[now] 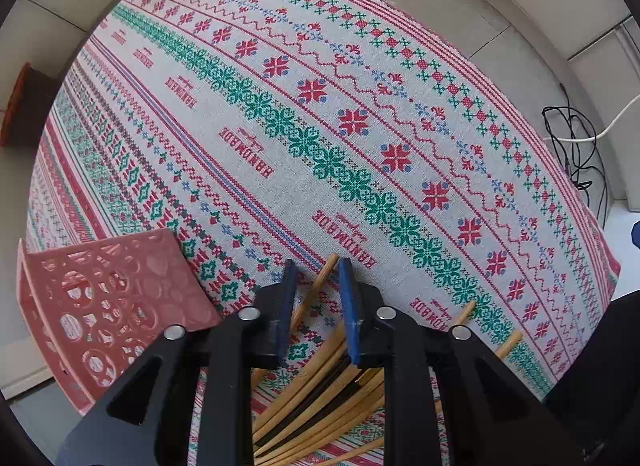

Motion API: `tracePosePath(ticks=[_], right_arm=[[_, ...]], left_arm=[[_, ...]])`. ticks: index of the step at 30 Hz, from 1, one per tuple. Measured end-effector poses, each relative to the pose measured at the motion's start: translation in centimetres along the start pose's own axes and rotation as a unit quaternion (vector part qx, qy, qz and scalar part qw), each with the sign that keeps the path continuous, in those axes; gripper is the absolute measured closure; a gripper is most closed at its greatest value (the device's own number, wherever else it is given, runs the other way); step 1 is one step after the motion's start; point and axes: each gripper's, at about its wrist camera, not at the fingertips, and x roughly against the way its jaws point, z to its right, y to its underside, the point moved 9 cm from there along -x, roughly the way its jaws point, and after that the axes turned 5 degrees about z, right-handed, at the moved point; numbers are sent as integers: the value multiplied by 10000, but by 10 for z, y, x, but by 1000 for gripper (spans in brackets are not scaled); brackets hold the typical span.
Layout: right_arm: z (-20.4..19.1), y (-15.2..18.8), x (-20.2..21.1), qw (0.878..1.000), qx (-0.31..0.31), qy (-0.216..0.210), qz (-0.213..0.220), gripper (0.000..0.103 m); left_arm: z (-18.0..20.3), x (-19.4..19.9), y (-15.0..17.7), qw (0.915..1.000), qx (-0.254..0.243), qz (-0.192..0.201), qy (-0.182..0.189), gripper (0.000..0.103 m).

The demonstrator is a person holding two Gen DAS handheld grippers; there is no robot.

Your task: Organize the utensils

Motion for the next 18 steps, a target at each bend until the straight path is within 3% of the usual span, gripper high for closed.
tracePosePath(ticks=[5, 8, 14, 18], right_arm=[[0, 4, -1, 9996, 157, 254, -31, 7], [-3, 12, -5, 9985, 292, 457, -120, 7], [-14, 43, -28, 9963, -193, 720, -428, 9], [-22, 73, -53, 9906, -509, 956, -834, 29]], left_arm=[[-1, -6, 2, 9989, 40, 451, -80, 93], [-1, 12, 13, 9946, 102, 1010, -193, 93], [-10, 105, 62, 9728, 237, 2294, -222, 93], [-15, 160, 107, 9516, 446, 3012, -409, 94]])
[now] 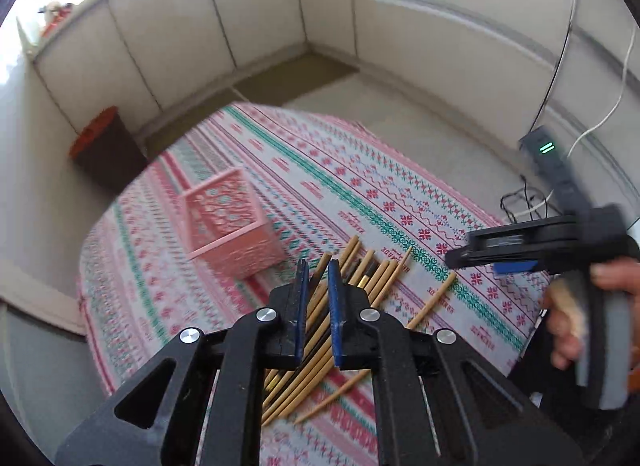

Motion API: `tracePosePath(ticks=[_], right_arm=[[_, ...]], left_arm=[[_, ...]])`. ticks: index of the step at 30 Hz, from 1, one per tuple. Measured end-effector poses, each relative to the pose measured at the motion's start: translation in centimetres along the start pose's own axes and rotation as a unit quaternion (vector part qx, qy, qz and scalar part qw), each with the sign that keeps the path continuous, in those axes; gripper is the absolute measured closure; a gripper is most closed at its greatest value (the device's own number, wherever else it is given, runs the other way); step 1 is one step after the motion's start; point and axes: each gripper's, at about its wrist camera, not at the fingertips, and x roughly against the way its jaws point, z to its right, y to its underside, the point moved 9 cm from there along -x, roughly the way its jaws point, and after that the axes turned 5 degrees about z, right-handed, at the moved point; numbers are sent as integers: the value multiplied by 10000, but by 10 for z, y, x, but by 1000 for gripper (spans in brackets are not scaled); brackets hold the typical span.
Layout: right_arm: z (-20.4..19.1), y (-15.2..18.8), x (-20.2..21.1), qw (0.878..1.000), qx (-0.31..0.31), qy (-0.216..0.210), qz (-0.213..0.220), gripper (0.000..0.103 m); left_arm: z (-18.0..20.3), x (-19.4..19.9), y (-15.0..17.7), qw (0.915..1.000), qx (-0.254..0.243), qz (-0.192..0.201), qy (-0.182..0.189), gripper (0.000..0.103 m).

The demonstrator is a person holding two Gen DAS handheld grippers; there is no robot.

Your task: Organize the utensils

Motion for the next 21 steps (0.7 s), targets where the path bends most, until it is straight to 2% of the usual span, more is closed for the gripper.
tracePosePath(ticks=[2, 3, 5, 6, 7, 8, 11, 14, 15, 17, 18, 21], right_arm=[[-1, 9, -13, 9994, -299, 115, -116, 37], [-1, 11, -17, 9986, -468, 232, -114, 36], [-6, 9, -16, 9967, -708, 366, 167, 40], [-9, 10, -20, 9954, -838, 434, 139, 42], [-11, 10, -20, 9932, -939, 636, 262, 44], [-14, 11, -21, 9919, -998, 718, 324, 48], [-21, 18, -22, 9830, -894, 1446, 699, 63], [-24, 22, -20, 9762, -807, 1746, 996, 79], [-23, 22, -19, 9753, -801, 1764, 1062, 86], [-21, 23, -19, 9779, -825, 1601, 1065, 91], [-21, 24, -18, 9799, -884, 1454, 1037, 95], [-17, 19, -19, 9875, -1063, 744, 899, 95]], left_arm=[[-7, 23, 8, 9995, 111, 270, -121, 95], [-12, 35, 12, 9988, 170, 415, -178, 95], [-19, 54, 20, 9977, 276, 577, -206, 96], [-23, 62, 23, 9971, 316, 651, -242, 96], [-25, 67, 26, 9963, 351, 724, -287, 96], [-30, 73, 28, 9953, 421, 821, -308, 96], [-40, 83, 31, 9931, 593, 961, -314, 97], [-46, 96, 39, 9903, 825, 1064, -336, 97], [-49, 100, 41, 9889, 925, 1104, -358, 97], [-55, 102, 43, 9869, 1068, 1152, -375, 97], [-58, 102, 44, 9858, 1140, 1175, -373, 97], [-65, 107, 45, 9814, 1415, 1248, -363, 97]])
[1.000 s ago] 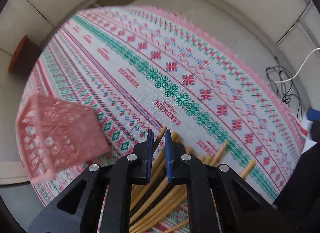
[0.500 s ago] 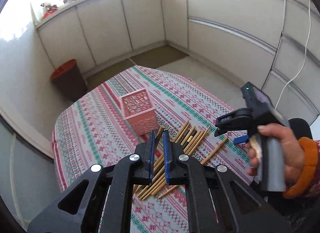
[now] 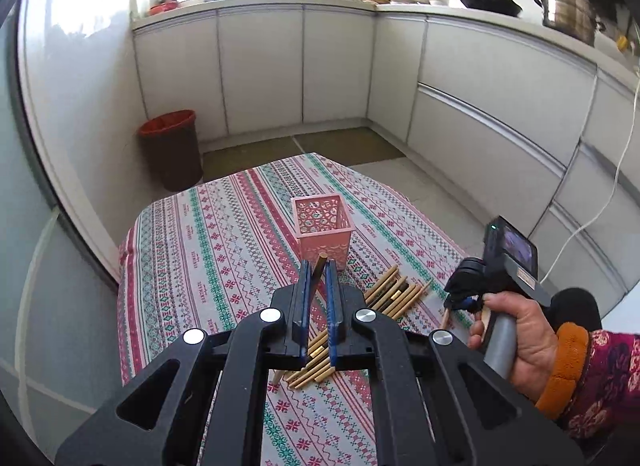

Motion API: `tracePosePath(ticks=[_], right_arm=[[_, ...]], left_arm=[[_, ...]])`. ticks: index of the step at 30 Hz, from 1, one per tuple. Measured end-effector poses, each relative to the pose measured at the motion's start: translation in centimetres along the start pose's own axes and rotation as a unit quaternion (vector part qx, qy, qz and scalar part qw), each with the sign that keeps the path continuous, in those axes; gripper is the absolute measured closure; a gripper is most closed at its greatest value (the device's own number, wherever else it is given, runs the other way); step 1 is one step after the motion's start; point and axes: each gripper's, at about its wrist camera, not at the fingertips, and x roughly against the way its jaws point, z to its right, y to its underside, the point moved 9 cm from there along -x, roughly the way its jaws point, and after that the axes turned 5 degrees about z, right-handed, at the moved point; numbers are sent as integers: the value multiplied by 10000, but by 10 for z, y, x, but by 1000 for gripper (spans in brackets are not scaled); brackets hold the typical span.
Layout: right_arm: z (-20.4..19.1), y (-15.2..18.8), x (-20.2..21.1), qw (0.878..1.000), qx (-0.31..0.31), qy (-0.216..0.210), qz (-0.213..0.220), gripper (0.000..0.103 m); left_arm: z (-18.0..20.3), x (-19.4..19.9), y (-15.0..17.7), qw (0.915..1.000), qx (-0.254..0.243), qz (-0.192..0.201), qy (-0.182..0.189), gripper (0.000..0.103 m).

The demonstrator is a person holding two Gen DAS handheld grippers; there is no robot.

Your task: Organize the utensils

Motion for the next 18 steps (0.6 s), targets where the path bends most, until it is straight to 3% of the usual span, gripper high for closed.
tracePosePath(ticks=[4, 9, 14, 18], right_arm=[[-8, -3, 14, 9960, 228, -826, -235, 95], [-26, -3, 76, 9802, 1129, -1603, 278, 95], [-44, 0, 146, 9578, 1862, -2018, 854, 95], [-39, -10, 174, 9454, 2166, -2118, 1199, 95]], left_arm=[[-4, 8, -4, 9991, 406, 68, 129, 97], [2, 24, -20, 9966, 736, 229, 286, 97], [13, 24, -29, 9968, 727, 152, 295, 97], [22, 1, -15, 9953, 760, -338, 493, 96]])
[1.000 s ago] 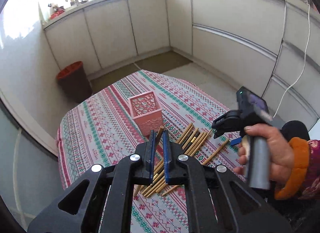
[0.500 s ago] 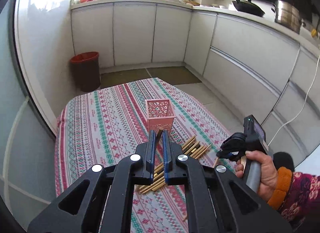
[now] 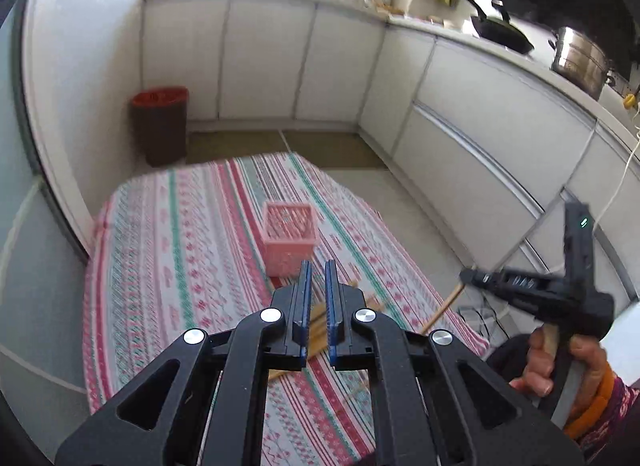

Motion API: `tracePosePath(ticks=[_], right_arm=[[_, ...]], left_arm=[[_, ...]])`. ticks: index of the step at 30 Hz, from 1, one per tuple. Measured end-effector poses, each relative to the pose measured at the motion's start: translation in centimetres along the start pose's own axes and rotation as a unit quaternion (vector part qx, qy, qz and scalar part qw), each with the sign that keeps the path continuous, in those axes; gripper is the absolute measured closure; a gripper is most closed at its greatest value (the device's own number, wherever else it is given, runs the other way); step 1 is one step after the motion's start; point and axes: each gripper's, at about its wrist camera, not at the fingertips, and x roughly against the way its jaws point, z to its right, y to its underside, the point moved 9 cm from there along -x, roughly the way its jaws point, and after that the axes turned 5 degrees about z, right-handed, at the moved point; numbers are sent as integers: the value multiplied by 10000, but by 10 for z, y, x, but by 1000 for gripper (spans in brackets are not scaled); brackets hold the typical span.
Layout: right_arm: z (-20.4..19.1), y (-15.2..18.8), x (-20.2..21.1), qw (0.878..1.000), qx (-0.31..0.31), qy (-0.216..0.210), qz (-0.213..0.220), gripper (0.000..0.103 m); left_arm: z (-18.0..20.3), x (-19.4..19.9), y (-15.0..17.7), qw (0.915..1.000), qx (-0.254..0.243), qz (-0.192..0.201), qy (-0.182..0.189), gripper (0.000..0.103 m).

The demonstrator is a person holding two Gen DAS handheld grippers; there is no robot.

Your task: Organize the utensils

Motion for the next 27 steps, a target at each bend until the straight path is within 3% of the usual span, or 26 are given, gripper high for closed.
tracePosePath(ticks=[2, 4, 5, 6, 10, 13, 17, 22, 27], right_arm=[[6, -5, 6, 9999, 17, 30, 131, 95], [13, -10, 4, 9999, -85, 8, 122, 95], [18, -12, 0, 9998, -173, -14, 96, 95], [25, -13, -3, 9997, -238, 1, 87, 95], [44, -18, -20, 9993, -360, 105, 80, 94], [57, -22, -31, 9993, -316, 182, 0, 93], [79, -26, -42, 9986, -479, 229, -77, 93], [102, -23, -57, 9965, -767, 251, -204, 92], [111, -15, -74, 9928, -1073, 109, -519, 92]], left_arm=[[1, -19, 16, 9990, -107, -428, 28, 96], [12, -47, 47, 9925, -516, -1109, 92, 79], [18, -59, 61, 9880, -737, -1357, 64, 62], [21, -68, 69, 9848, -905, -1479, 18, 57], [46, -115, 92, 9691, -1489, -1968, 34, 57], [62, -144, 91, 9599, -1773, -2165, 186, 60], [91, -185, 91, 9399, -2518, -2283, 333, 60], [112, -227, 111, 9157, -2918, -2705, 562, 61], [118, -248, 123, 9039, -3046, -2926, 673, 62]])
